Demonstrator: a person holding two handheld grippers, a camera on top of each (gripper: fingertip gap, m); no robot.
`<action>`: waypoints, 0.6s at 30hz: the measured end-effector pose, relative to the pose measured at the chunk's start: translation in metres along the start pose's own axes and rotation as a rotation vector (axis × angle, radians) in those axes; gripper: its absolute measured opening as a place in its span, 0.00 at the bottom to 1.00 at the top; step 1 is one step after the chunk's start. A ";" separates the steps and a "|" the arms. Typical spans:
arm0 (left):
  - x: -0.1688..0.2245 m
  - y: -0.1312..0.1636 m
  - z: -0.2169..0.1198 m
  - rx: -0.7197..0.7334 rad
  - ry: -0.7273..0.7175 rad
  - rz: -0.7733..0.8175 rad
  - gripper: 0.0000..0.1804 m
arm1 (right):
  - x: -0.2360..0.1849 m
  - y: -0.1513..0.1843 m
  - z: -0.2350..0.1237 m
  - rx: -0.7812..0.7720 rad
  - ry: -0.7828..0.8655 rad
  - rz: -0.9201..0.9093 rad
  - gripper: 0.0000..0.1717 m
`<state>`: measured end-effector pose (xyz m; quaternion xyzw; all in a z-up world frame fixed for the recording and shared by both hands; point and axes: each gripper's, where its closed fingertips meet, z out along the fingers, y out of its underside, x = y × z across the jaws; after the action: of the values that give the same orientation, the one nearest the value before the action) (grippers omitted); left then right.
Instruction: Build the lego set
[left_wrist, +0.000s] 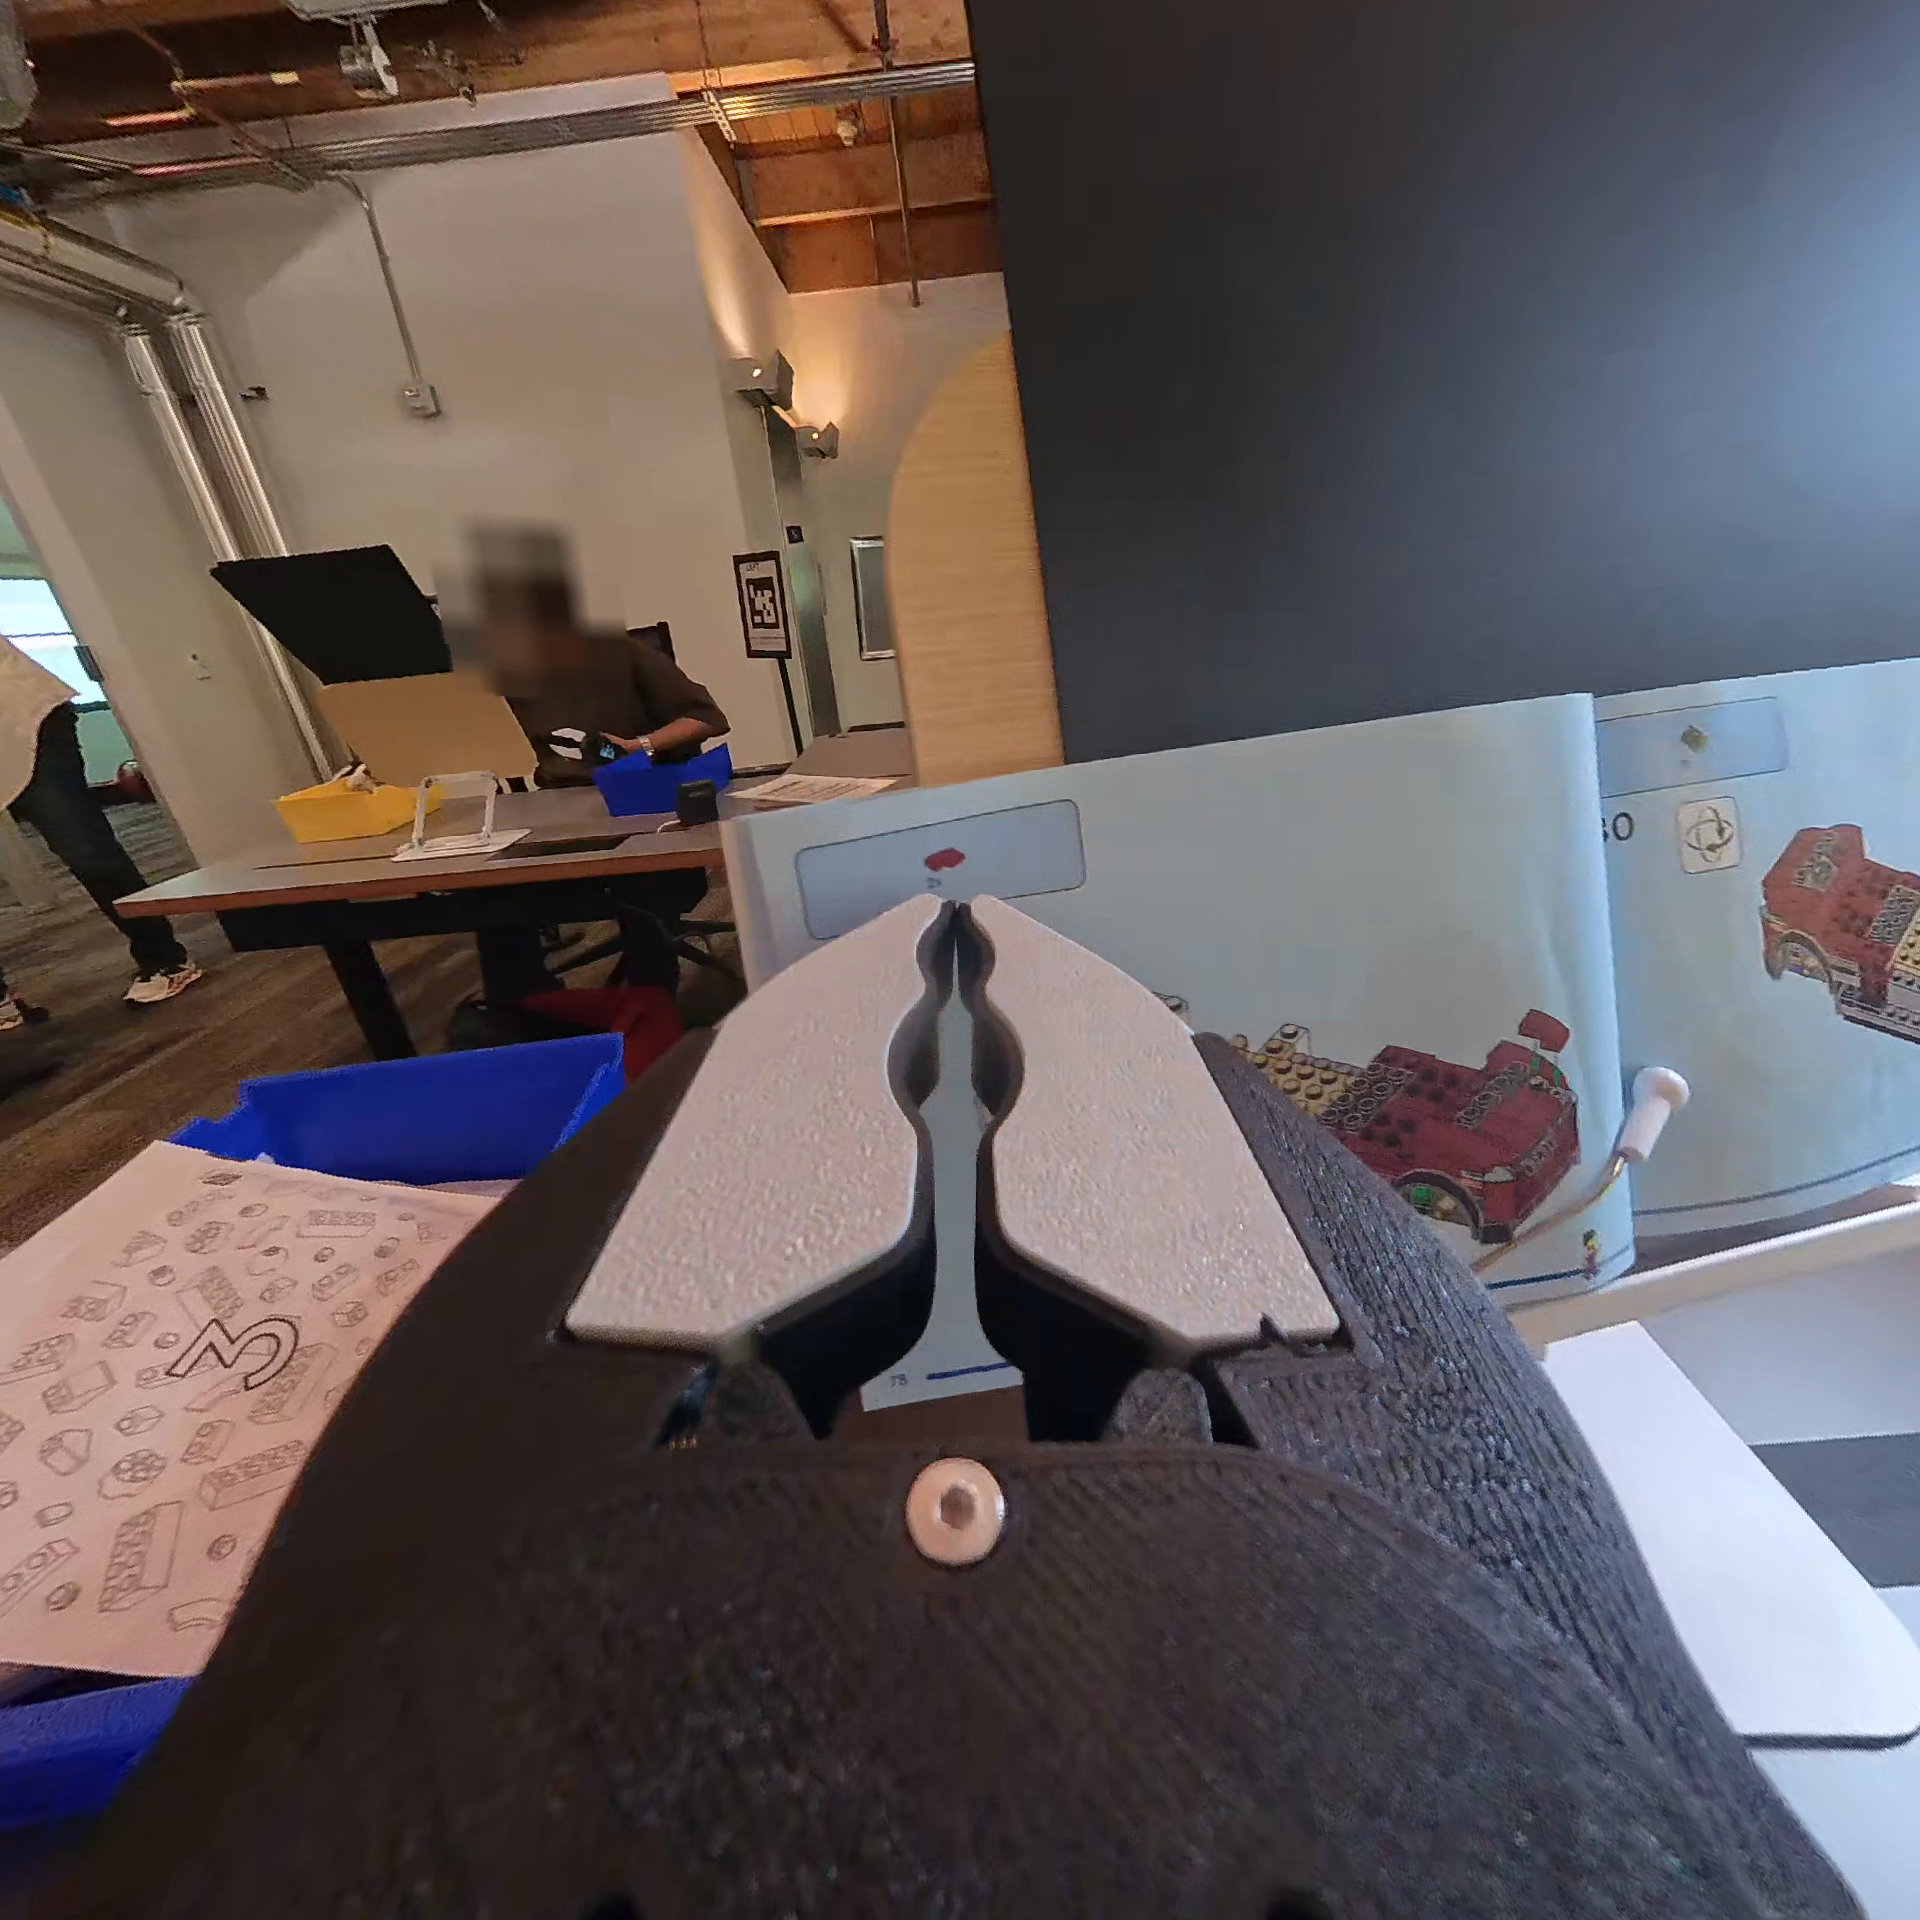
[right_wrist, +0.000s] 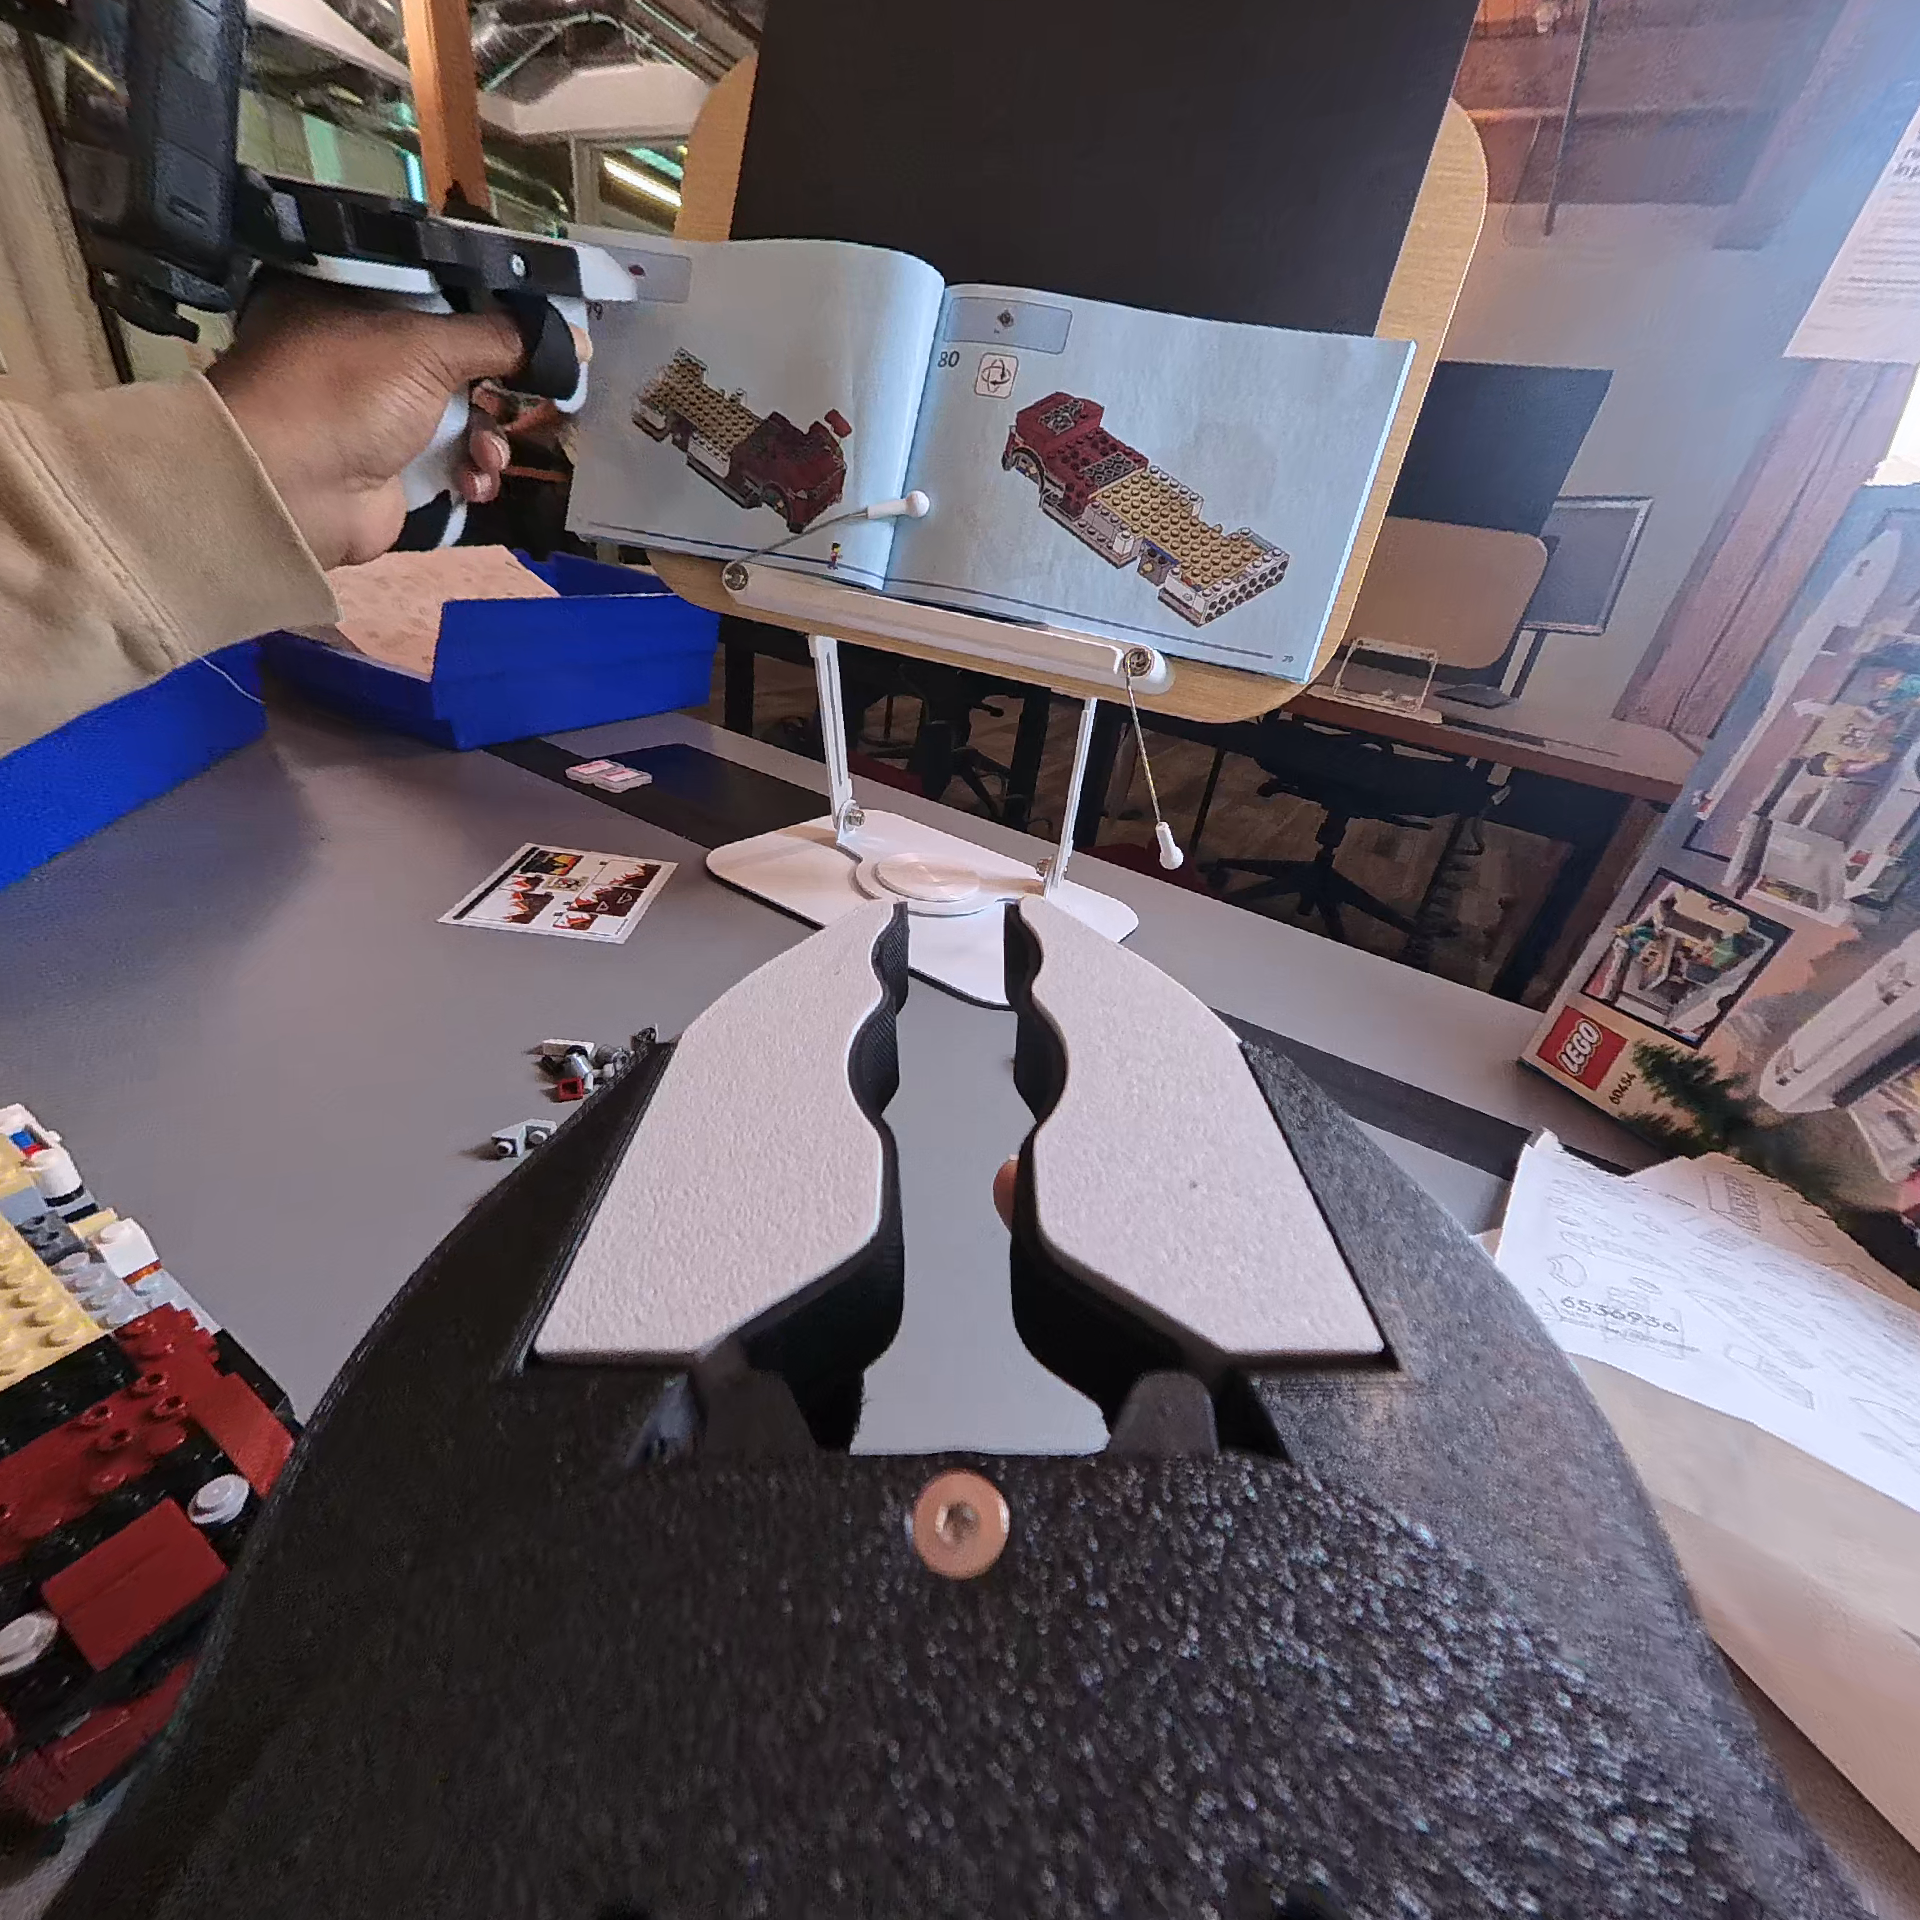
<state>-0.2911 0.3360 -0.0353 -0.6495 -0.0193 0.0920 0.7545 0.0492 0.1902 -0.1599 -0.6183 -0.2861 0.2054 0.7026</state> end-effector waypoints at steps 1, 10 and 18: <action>-0.005 -0.001 -0.001 0.004 -0.007 -0.001 0.00 | 0.000 0.000 0.000 -0.001 0.001 0.001 0.10; -0.027 0.009 -0.018 -0.019 0.044 -0.048 0.05 | 0.000 0.006 0.002 -0.019 0.003 0.010 0.10; 0.023 0.019 -0.041 -0.028 0.160 -0.030 0.00 | -0.004 0.008 0.002 -0.028 0.012 -0.008 0.10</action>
<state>-0.2643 0.3022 -0.0623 -0.6650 0.0300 0.0281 0.7457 0.0454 0.1909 -0.1686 -0.6282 -0.2871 0.1951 0.6964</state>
